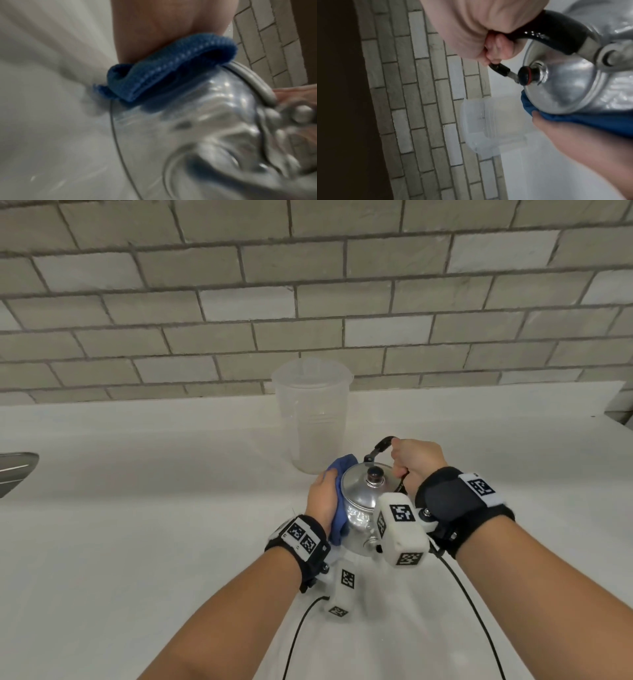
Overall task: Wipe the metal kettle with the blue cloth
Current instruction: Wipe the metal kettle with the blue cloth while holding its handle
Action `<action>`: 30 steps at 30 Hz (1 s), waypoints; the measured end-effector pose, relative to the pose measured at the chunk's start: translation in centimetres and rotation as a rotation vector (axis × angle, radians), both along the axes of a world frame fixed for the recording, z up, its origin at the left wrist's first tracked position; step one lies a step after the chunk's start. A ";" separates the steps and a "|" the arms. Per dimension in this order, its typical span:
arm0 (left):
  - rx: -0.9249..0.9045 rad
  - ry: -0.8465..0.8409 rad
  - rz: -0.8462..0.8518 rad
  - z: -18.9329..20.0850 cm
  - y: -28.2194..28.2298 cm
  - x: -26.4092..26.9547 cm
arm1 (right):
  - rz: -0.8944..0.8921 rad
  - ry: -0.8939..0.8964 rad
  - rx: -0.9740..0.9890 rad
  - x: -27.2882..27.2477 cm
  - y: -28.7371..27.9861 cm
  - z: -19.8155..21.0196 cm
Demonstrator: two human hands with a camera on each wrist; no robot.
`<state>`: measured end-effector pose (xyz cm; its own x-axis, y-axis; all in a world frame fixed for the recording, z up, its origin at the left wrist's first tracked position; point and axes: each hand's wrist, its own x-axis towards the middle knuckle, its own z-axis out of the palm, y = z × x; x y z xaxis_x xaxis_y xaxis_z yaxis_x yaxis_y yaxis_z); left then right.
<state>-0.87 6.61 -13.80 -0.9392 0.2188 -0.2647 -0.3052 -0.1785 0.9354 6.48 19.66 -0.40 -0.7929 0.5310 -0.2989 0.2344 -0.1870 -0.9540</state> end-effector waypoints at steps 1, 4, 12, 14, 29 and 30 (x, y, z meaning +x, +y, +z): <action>-0.009 0.024 0.016 -0.1 0.0 0.3 | -0.035 0.027 -0.039 0.1 -0.2 -0.4; -0.059 0.121 0.042 0.4 -0.1 1.7 | -0.156 0.117 -0.158 0.6 -1.5 -0.7; 0.044 0.046 -0.025 0.3 -0.8 1.5 | 0.160 0.017 0.821 2.9 -0.2 -2.6; 0.031 -0.055 -0.037 -0.9 -0.6 0.3 | 0.279 0.136 1.077 3.7 0.8 -3.0; 0.205 -0.229 0.032 0.7 -4.3 2.1 | 0.239 0.330 1.828 2.0 -3.0 -3.0; 0.255 -0.256 0.036 1.1 -4.1 2.4 | 0.214 0.308 1.845 1.8 -3.5 -2.8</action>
<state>1.58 2.53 -12.75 -0.8576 0.2763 -0.4337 -0.5134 -0.4107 0.7535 8.31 16.14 -3.18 -0.7884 -0.1245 0.6024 -0.0840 0.9919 0.0951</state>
